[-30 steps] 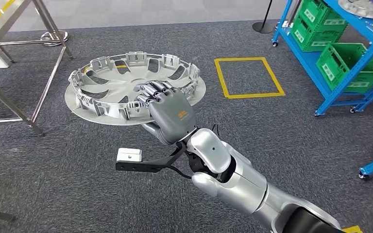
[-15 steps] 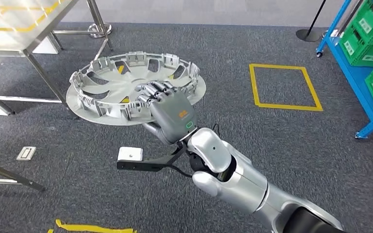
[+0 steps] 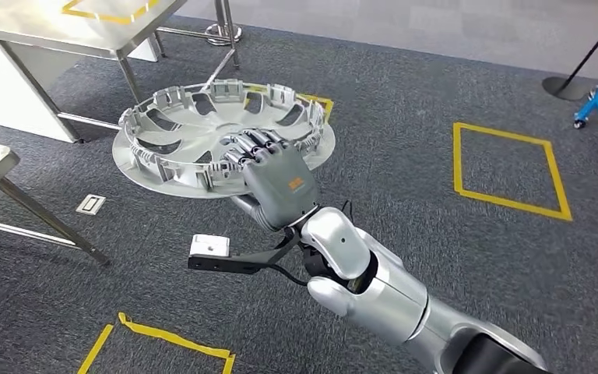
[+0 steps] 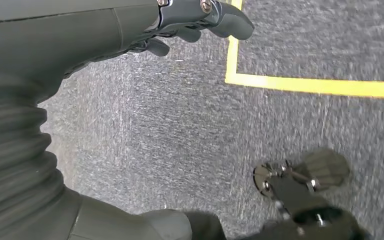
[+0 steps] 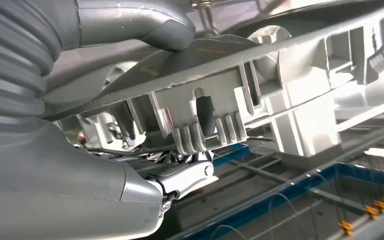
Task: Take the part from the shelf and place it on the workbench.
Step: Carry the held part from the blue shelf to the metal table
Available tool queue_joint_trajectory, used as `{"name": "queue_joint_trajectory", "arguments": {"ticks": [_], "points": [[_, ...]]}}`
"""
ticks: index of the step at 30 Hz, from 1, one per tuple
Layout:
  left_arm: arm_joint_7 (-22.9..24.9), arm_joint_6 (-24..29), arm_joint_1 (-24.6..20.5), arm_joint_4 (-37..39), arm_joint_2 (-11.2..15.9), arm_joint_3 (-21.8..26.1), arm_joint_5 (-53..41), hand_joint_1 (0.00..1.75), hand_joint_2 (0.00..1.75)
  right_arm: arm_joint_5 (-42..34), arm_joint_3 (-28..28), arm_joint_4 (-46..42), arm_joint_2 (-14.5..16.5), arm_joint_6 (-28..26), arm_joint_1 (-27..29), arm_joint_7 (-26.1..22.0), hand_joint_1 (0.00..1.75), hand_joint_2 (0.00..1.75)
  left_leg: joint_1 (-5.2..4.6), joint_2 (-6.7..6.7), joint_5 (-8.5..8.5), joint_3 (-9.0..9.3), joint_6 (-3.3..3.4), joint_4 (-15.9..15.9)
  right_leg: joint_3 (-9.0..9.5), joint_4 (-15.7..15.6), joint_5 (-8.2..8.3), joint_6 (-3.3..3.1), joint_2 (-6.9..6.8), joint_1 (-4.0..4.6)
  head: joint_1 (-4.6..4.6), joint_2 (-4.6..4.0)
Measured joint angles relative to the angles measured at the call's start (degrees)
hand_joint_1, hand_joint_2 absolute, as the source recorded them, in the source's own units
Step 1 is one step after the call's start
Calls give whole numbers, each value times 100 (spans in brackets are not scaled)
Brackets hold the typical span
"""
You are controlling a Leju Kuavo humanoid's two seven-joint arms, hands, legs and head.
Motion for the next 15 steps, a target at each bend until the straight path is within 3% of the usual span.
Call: {"name": "queue_joint_trajectory", "arguments": {"ticks": [1, 3, 4, 5, 7, 8, 10, 11, 12, 13, 15], "points": [[1, -2, -14, -1, -7, 0, -8, 0, 175, 9, -15, -9, -22, -13, 36, 3, 175, 175, 12, -71, 11, -1, 25, -9, -156, 322, -166, 26, 200, -17, 9, 0], [0, -14, -37, -1, -18, 0, -31, 0, 175, 59, -55, -20, -68, -24, 134, 27, 175, 175, 17, -226, 20, -20, 50, -4, -537, 1055, -458, 49, 374, -25, 22, -1], [-1, -23, -35, 1, -23, 0, -46, 0, 175, 100, -77, -35, -86, -27, 196, 49, 175, 175, 18, -308, 22, -27, 51, 3, -654, 1255, -484, 52, 392, -27, 24, -1], [-2, -33, -30, 2, -25, 0, -67, 0, 175, 145, -99, -63, -103, -31, 261, 70, 175, 175, 21, -394, 23, -32, 49, 14, -665, 1236, -395, 48, 403, -31, 25, -1], [-1, -49, -26, 2, -26, -1, -114, 0, 175, 214, -132, -144, -137, -41, 378, 109, 175, 175, 29, -564, 24, -40, 29, 42, -379, 596, 7, 23, 503, -49, 27, 0], [2, -58, -32, 2, -29, -2, -141, 0, 175, 240, -148, -187, -160, -51, 430, 128, 175, 175, 26, -644, 25, -54, 2, 60, -198, 205, 163, 10, 641, -59, 24, 0], [19, -83, -46, -2, -35, -5, -185, 0, 175, 290, -199, -274, -200, -80, 522, 173, 175, 175, 32, -777, 40, -97, -73, 73, -4, -232, 286, -17, 830, -59, 23, 1], [32, -94, -46, -4, -39, -8, -202, 0, 175, 315, -230, -314, -217, -92, 559, 193, 175, 175, 38, -836, 57, -118, -120, 64, 1, -263, 272, -35, 846, -46, 23, 1], [44, -104, -40, -5, -38, -9, -215, 0, 175, 343, -255, -356, -227, -98, 585, 207, 175, 175, 48, -891, 76, -137, -162, 43, 9, -277, 290, -66, 779, -45, 25, 1], [53, -111, -32, -4, -32, -10, -227, 0, 175, 369, -269, -398, -235, -97, 605, 218, 175, 175, 50, -872, 81, -151, -195, 43, 24, -300, 309, -103, 715, -50, 25, 1], [64, -117, -38, -3, -25, -12, -243, 0, 175, 420, -294, -490, -242, -82, 646, 242, 175, 175, 29, -599, -65, -274, -241, 269, 59, -353, 345, -181, 566, -74, -13, -1]]}}
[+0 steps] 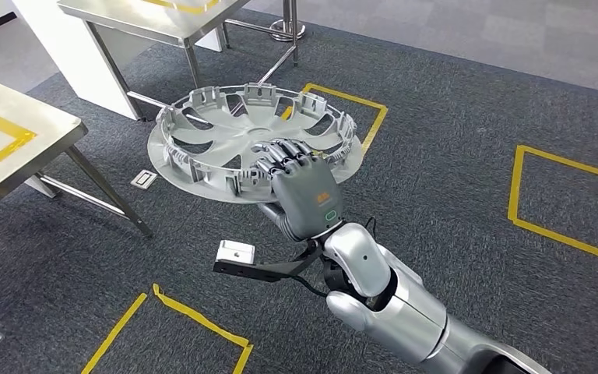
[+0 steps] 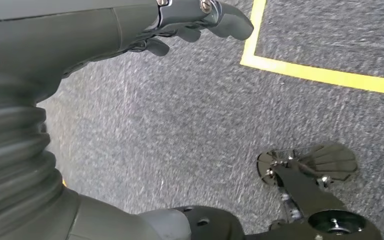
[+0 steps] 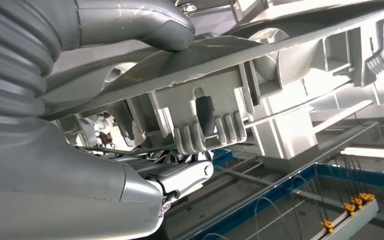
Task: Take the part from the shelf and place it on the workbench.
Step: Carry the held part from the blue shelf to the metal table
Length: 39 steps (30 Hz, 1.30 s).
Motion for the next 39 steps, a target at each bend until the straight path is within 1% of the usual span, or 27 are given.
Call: {"name": "queue_joint_trajectory", "arguments": {"ticks": [2, 4, 5, 6, 7, 8, 10, 11, 13, 14, 15, 17, 19, 20, 21, 22, 24, 26, 28, 29, 31, 32, 33, 35, 36, 37, 39], "points": [[2, -2, -35, -2, 0, -1, -8, 0, 175, 41, -37, -65, -9, 21, 61, 19, 175, 175, -12, 342, -348, -294, -29, 650, 8, -15, 1, -45, -160, 8, -39, 1], [1, -2, -60, -2, 0, -1, -11, 0, 175, 67, -62, -92, -17, 45, 121, 19, 175, 175, -1, 441, -582, -572, -57, 1275, 9, -9, -13, -60, -325, 20, -40, 1], [1, -2, -63, -2, 1, -1, -12, 0, 175, 74, -68, -101, -18, 54, 144, 17, 175, 175, 3, 461, -549, -579, -65, 1322, 12, -6, -22, -59, -407, 22, -40, 1], [1, -3, -65, -3, 4, -1, -14, 0, 175, 76, -72, -112, -19, 59, 163, 17, 175, 175, 5, 490, -419, -470, -65, 1140, 18, 0, -33, -51, -484, 22, -41, 1], [0, -3, -66, -4, 9, -1, -15, 0, 175, 78, -75, -120, -19, 61, 175, 16, 175, 175, 4, 555, -231, -258, -57, 768, 28, 8, -48, -38, -557, 22, -40, 1], [-3, -4, -72, -6, 13, -1, -17, 0, 175, 80, -80, -126, -19, 62, 184, 14, 175, 175, -17, 693, -100, -37, -29, 363, 39, 16, -66, -18, -625, 34, -42, 2], [-10, -4, -87, -12, 16, -2, -20, 0, 175, 87, -90, -136, -20, 60, 192, 7, 175, 175, -49, 892, 24, 228, 58, -140, 55, 32, -98, 32, -736, 68, -41, 2], [-13, -4, -90, -14, 14, -3, -21, 0, 175, 90, -93, -144, -21, 59, 194, 3, 175, 175, -66, 917, 9, 242, 104, -192, 63, 31, -106, 61, -789, 88, -41, 2], [-13, -4, -85, -14, 15, -3, -22, 0, 175, 92, -97, -166, -22, 57, 195, 0, 175, 175, -53, 769, 41, 227, 178, -206, 83, 26, -127, 128, -875, 88, -41, 1], [-13, -4, -83, -15, 16, -3, -23, 0, 175, 92, -100, -175, -22, 57, 196, 2, 175, 175, -38, 701, 54, 229, 212, -221, 78, 65, -171, 165, -804, 75, -39, 1], [-12, -4, -87, -16, 16, -3, -23, 0, 175, 92, -104, -184, -23, 57, 197, 2, 175, 175, -21, 634, 72, 233, 247, -238, 28, 191, -260, 199, -664, 57, -32, 0], [-14, -4, -105, -19, 10, -3, -24, 0, 175, 92, -110, -194, -37, 56, 211, 1, 175, 175, -4, 490, 93, 224, 292, -252, -268, 823, -592, 245, -307, 33, -9, 0], [-16, -4, -113, -19, 3, -3, -29, 0, 175, 93, -111, -196, -52, 55, 233, -2, 175, 175, -4, 329, 97, 206, 308, -240, -639, 1541, -853, 258, -183, 33, 6, 1], [-16, -4, -107, -18, 2, -3, -35, 0, 175, 94, -111, -196, -56, 55, 240, -4, 175, 175, -5, 246, 99, 202, 306, -232, -713, 1652, -828, 254, -170, 33, 8, 1], [-16, -4, -102, -17, 2, -3, -42, 0, 175, 94, -111, -196, -57, 55, 244, -5, 175, 175, -3, 161, 101, 200, 301, -223, -677, 1540, -695, 244, -156, 29, 9, 2], [-16, -7, -100, -17, 2, -3, -50, 0, 175, 94, -112, -197, -58, 55, 245, -7, 175, 175, -2, 76, 104, 200, 292, -213, -540, 1228, -487, 230, -115, 21, 10, 2], [-15, -16, -106, -18, -1, -3, -60, 0, 175, 94, -116, -204, -59, 55, 243, -11, 175, 175, 1, -83, 112, 183, 250, -190, -192, 458, -153, 196, 117, -2, 14, 1], [-12, -31, -110, -19, -3, -3, -66, 0, 175, 94, -122, -216, -61, 58, 239, -25, 175, 175, 8, -215, 134, 141, 170, -187, -40, 97, -73, 174, 264, 4, 16, 0], [-5, -44, -94, -17, 3, -3, -72, 0, 175, 94, -126, -223, -63, 62, 225, -38, 175, 175, 23, -329, 172, 104, 77, -222, -19, 60, -56, 129, 162, 16, 18, 0], [-2, -48, -83, -15, 7, -3, -74, 0, 175, 94, -126, -227, -63, 65, 217, -41, 175, 175, 17, -283, 163, 83, 44, -210, 1, 34, -37, 90, 93, 9, 13, 0], [2, -53, -87, -14, 15, -3, -75, 0, 175, 100, -132, -241, -63, 67, 208, -40, 175, 175, -7, 30, -23, -74, 1, 94, 37, -18, -6, 15, -63, -12, -22, 0], [3, -54, -96, -14, 14, -3, -76, 0, 175, 104, -138, -246, -64, 68, 210, -39, 175, 175, -15, 238, -202, -224, -11, 429, 42, -23, -6, -8, -142, -2, -39, 1], [8, -55, -106, -15, 12, -3, -77, 0, 175, 108, -145, -250, -64, 68, 213, -38, 175, 175, -11, 366, -388, -406, -25, 828, 41, -22, -11, -24, -223, 8, -51, 1], [29, -55, -111, -14, 10, -3, -77, 0, 175, 111, -153, -250, -65, 71, 220, -42, 175, 175, 1, 457, -559, -643, -44, 1366, 44, -15, -27, -36, -383, 19, -52, 2], [40, -54, -108, -14, 9, -3, -77, 0, 175, 111, -153, -250, -65, 73, 221, -44, 175, 175, 2, 475, -485, -599, -45, 1318, 50, -10, -37, -32, -458, 21, -52, 1], [47, -54, -106, -14, 10, -3, -77, 0, 175, 112, -153, -251, -65, 74, 222, -44, 175, 175, 2, 511, -323, -435, -39, 1032, 61, -6, -51, -23, -530, 21, -52, 1], [50, -51, -113, -17, 13, -3, -77, 0, 175, 114, -155, -255, -65, 75, 220, -43, 175, 175, -27, 738, -27, 17, 10, 214, 88, 10, -90, 15, -665, 40, -53, 1]]}}
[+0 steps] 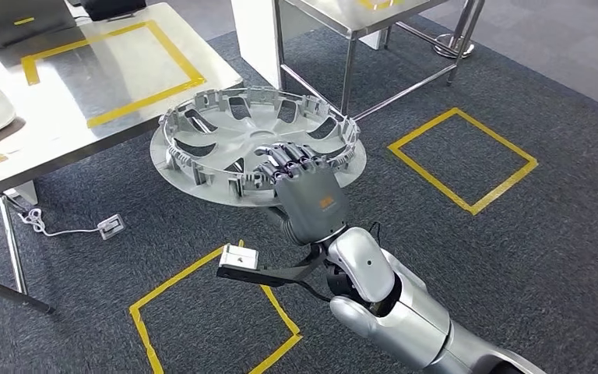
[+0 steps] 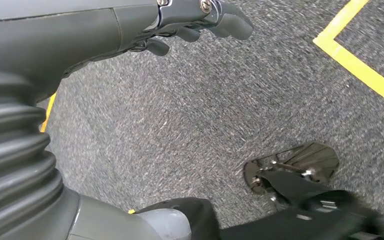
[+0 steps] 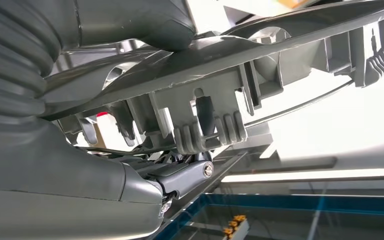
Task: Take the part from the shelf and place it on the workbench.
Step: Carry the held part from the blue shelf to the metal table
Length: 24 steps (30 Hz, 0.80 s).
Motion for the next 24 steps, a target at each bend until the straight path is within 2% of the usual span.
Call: {"name": "queue_joint_trajectory", "arguments": {"ticks": [1, 2, 4, 5, 6, 7, 9, 10, 11, 12, 13, 14, 16, 17, 18, 19, 20, 21, 22, 23, 24], "points": [[1, 1, -9, -2, 1, -1, 0, 0, 175, 2, -1, -3, 0, 0, -1, -1, 175, 175, -21, 90, 69, 144, 45, -273, 8, 5, -16, 25, -56, 16, 1, 1], [1, 2, -17, -2, -1, -1, -1, 0, 175, 3, -2, -8, 0, 1, -3, -3, 175, 175, -43, 142, 79, 203, 90, -400, 16, 6, -27, 53, -105, 34, 2, 1], [7, 9, -21, -1, -1, -1, -1, 0, 175, 7, -2, -14, 0, 1, -7, -7, 175, 175, -54, 26, 88, 187, 170, -414, 41, -11, -39, 113, -213, 50, 3, 1], [11, 14, -15, 0, -3, -1, -1, 0, 175, 9, -3, -17, 0, 2, -9, -8, 175, 175, -40, -44, 101, 189, 200, -432, 52, 4, -66, 150, -198, 41, 4, 1], [15, 22, -13, -1, -4, 0, -1, 0, 175, 12, -7, -20, 0, 1, -11, -9, 175, 175, -22, -113, 116, 195, 235, -450, 29, 86, -138, 183, -96, 27, 8, 0], [18, 28, -17, -1, -7, 0, -1, 0, 175, 14, -11, -23, -1, 1, -11, -11, 175, 175, -1, -177, 133, 202, 267, -469, -47, 278, -262, 212, 63, 12, 17, 0], [19, 36, -29, -1, -22, 0, -3, 0, 175, 14, -21, -27, -5, 6, -4, -16, 175, 175, 15, -314, 149, 193, 305, -476, -370, 958, -597, 242, 392, -5, 37, 0], [19, 36, -31, 0, -31, 0, -3, 0, 175, 14, -23, -27, -8, 12, 1, -19, 175, 175, 15, -391, 152, 185, 311, -470, -555, 1313, -722, 250, 457, -5, 46, 0], [20, 36, -26, 1, -38, 0, -3, 0, 175, 15, -24, -26, -9, 21, 3, -22, 175, 175, 15, -475, 152, 179, 313, -462, -683, 1532, -756, 253, 482, -6, 51, 0], [20, 36, -18, 3, -39, 0, -2, 0, 175, 15, -24, -26, -9, 35, 2, -26, 175, 175, 17, -558, 152, 175, 312, -450, -720, 1556, -683, 250, 494, -10, 55, 0], [19, 36, -10, 4, -40, 0, -1, 0, 175, 15, -24, -26, -9, 55, -1, -30, 175, 175, 19, -645, 152, 174, 306, -436, -647, 1352, -505, 242, 517, -19, 59, 0], [18, 36, -6, 5, -41, 0, 2, 0, 175, 15, -24, -26, -8, 77, -5, -32, 175, 175, 22, -733, 150, 172, 294, -420, -488, 974, -273, 229, 597, -34, 63, 0], [17, 34, -11, 6, -45, 0, 10, 0, 175, 14, -24, -28, -5, 110, -13, -32, 175, 175, 21, -890, 156, 138, 235, -390, -196, 294, -2, 209, 876, -62, 61, 1], [17, 34, -12, 6, -46, 0, 15, 0, 175, 15, -24, -29, -1, 120, -13, -32, 175, 175, 27, -961, 169, 110, 192, -387, -129, 120, 32, 202, 977, -65, 60, 1], [20, 34, -7, 7, -46, 0, 20, 0, 175, 16, -24, -31, 5, 129, -14, -32, 175, 175, 37, -1029, 191, 81, 143, -396, -120, 79, 11, 191, 1006, -55, 58, 0], [25, 34, 6, 8, -46, 0, 23, 0, 175, 17, -24, -34, 18, 136, -17, -33, 175, 175, 52, -1102, 216, 60, 93, -416, -113, 58, 24, 171, 948, -47, 59, 0], [31, 34, 28, 10, -41, 0, 26, 0, 175, 17, -24, -37, 36, 145, -21, -32, 175, 175, 60, -1096, 230, 41, 53, -428, -97, 35, 43, 135, 872, -49, 60, 0], [37, 34, 44, 14, -39, 0, 28, 0, 175, 19, -23, -40, 57, 154, -25, -31, 175, 175, 50, -977, 203, 8, 23, -387, -75, 8, 63, 94, 795, -56, 44, 0], [42, 34, 49, 16, -37, 0, 31, 0, 175, 21, -25, -44, 76, 162, -30, -28, 175, 175, 36, -792, 114, -71, 0, -241, -55, -20, 80, 57, 709, -65, 23, 0], [43, 34, 45, 18, -34, 0, 33, 0, 175, 23, -27, -46, 89, 170, -32, -25, 175, 175, 26, -568, -34, -200, -15, 27, -45, -36, 89, 27, 619, -65, 4, -1], [43, 34, 36, 19, -38, 0, 34, 0, 175, 26, -29, -48, 94, 176, -32, -25, 175, 175, 19, -397, -218, -371, -31, 392, -42, -39, 86, 8, 535, -55, -16, -1]]}}
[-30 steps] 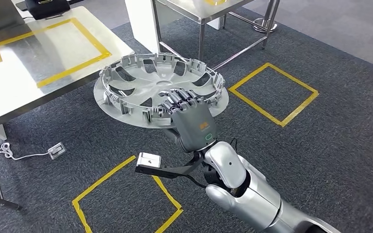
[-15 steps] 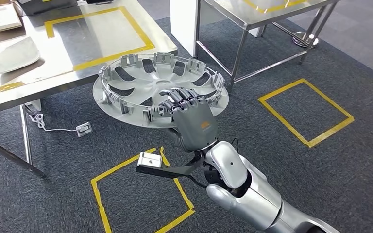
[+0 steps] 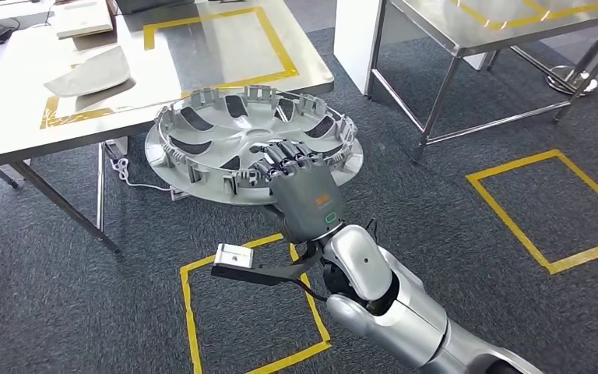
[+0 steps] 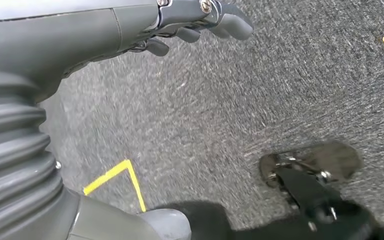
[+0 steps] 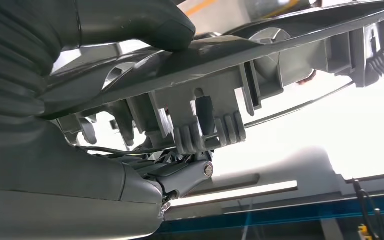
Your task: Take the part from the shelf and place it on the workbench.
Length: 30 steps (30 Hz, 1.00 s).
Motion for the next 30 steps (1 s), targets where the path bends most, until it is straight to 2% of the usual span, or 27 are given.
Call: {"name": "queue_joint_trajectory", "arguments": {"ticks": [1, 2, 3, 4, 6, 7, 8, 10, 12, 15, 16, 23, 25, 27, 28, 30], "points": [[-2, 0, -7, 0, -1, 0, 1, 0, 175, 0, -2, -1, 0, 3, 0, -2, 175, 175, 7, 74, -162, -179, -16, 387, 0, 2, -5, -10, -91, 9, -4, 0], [-3, 0, -8, 1, -2, 0, 2, 0, 175, -1, -2, 0, 0, 5, 1, -5, 175, 175, 14, 102, -250, -302, -29, 667, 2, 3, -12, -17, -181, 15, -4, 0], [-4, 0, -6, 2, -2, 0, 2, 0, 175, -2, -2, 0, 0, 7, 1, -9, 175, 175, 17, 116, -238, -327, -37, 754, 4, 6, -18, -18, -266, 18, -5, 1], [-4, 0, -2, 3, -1, 0, 2, 0, 175, -3, -1, -1, 1, 9, 1, -9, 175, 175, 18, 140, -127, -230, -36, 605, 10, 10, -27, -14, -348, 20, -5, 1], [-3, 0, -2, 3, 7, 0, 2, 0, 175, 3, -2, -6, 5, 12, 1, 0, 175, 175, 8, 272, 178, 206, -6, -162, 24, 27, -55, 17, -472, 24, -5, 1], [-2, 0, -4, 2, 10, 0, 1, 0, 175, 12, -7, -15, 7, 10, 1, 6, 175, 175, -6, 333, 274, 402, 36, -507, 25, 39, -72, 44, -516, 35, -1, 0], [4, -1, -2, 1, 13, 0, -4, 0, 175, 23, -11, -31, 11, 2, 5, 11, 175, 175, -23, 369, 310, 521, 80, -718, 26, 46, -83, 75, -547, 46, 4, 1], [26, -2, 18, 3, 17, 0, -20, 0, 175, 45, -19, -73, 15, -28, 15, 19, 175, 175, -54, 343, 306, 556, 168, -797, 28, 40, -84, 137, -597, 67, 15, 2], [56, -4, 31, 6, 19, 0, -44, 0, 175, 57, -27, -120, 17, -65, 25, 23, 175, 175, -52, 303, 320, 560, 223, -815, 37, 28, -86, 190, -545, 60, 20, 2], [102, -8, 8, 4, 14, 0, -79, 0, 175, 79, -42, -174, 17, -135, 30, 1, 175, 175, -49, 263, 325, 577, 250, -822, 67, -13, -93, 62, -385, 52, 37, 0], [117, -10, 5, 5, 13, 0, -87, 0, 175, 88, -46, -189, 17, -164, 31, -10, 175, 175, -47, 254, 320, 576, 257, -818, 79, -32, -85, 31, -386, 52, 41, 0], [179, -5, -6, 7, 11, 0, -158, 0, 175, 115, -63, -221, 17, -299, 107, -84, 175, 175, -56, 252, 314, 562, 276, -805, 92, -77, -36, 198, -385, 42, 41, 1], [178, 2, -8, 6, 18, 0, -178, 0, 175, 118, -65, -221, 16, -309, 129, -92, 175, 175, -70, 248, 286, 543, 336, -837, 116, -61, 41, 289, -394, 18, 41, 1], [169, 7, -10, 5, 23, 0, -187, 0, 175, 121, -69, -221, 11, -333, 144, -93, 175, 175, -65, 220, 281, 629, 433, -957, 136, -2, 120, 377, -368, -6, 48, 1], [162, 10, -15, 4, 22, 0, -191, 0, 175, 121, -72, -223, 8, -354, 144, -97, 175, 175, -45, 203, 305, 701, 466, -1025, 96, 87, 72, 385, -297, -11, 54, 2], [154, 15, -35, 3, 14, 0, -199, 0, 175, 116, -75, -225, -3, -394, 138, -109, 175, 175, -18, 168, 362, 781, 485, -1093, -137, 509, -268, 359, -117, -28, 61, 2]]}}
